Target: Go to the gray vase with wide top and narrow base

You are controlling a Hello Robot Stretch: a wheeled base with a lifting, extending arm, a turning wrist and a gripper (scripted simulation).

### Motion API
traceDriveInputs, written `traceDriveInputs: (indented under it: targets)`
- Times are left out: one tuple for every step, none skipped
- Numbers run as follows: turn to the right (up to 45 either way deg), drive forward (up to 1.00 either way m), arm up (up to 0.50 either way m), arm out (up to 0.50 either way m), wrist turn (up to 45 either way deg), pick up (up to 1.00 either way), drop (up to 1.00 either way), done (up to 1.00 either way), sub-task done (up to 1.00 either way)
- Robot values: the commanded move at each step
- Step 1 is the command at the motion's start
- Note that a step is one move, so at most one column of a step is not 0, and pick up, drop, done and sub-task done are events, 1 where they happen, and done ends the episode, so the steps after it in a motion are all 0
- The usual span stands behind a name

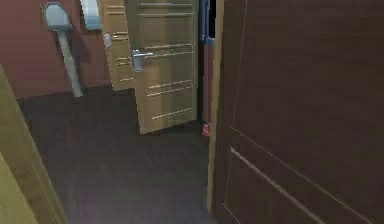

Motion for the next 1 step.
traceDriveInputs:
  targets:
    - [45.0,0.0,0.0,0.0,0.0,0.0,0.0,0.0,0.0]
